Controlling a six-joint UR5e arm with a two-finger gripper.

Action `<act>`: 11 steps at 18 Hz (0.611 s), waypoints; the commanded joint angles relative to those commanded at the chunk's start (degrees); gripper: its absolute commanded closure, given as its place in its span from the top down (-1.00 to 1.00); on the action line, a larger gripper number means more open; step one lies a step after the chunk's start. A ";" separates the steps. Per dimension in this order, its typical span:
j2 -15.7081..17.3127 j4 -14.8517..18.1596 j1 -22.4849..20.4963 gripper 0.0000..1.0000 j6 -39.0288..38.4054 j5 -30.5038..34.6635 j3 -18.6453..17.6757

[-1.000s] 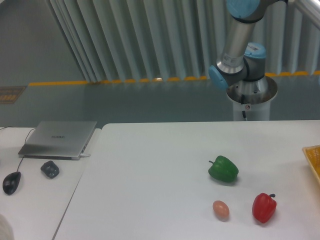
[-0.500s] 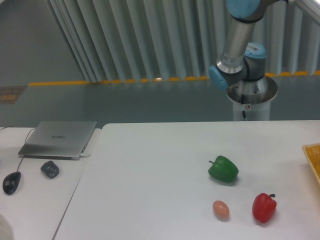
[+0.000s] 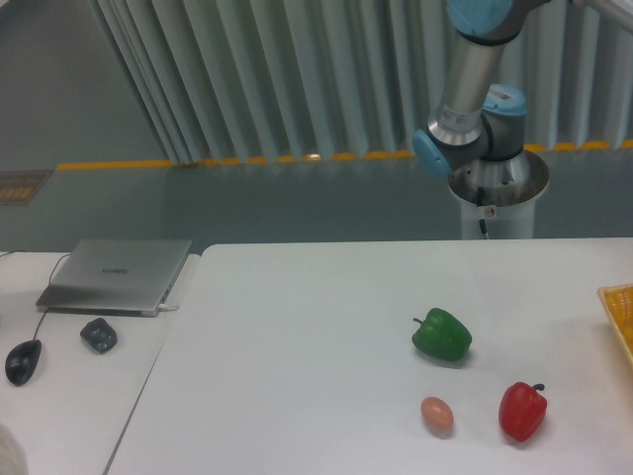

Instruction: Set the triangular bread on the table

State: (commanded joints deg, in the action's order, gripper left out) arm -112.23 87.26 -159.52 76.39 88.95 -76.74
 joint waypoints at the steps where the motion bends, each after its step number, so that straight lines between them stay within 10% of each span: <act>1: -0.09 0.27 0.61 -1.00 -0.97 0.00 0.62; 11: -0.18 3.70 2.90 -1.00 -6.69 -5.36 4.06</act>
State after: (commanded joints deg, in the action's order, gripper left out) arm -112.41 90.97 -156.63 69.70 83.58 -72.69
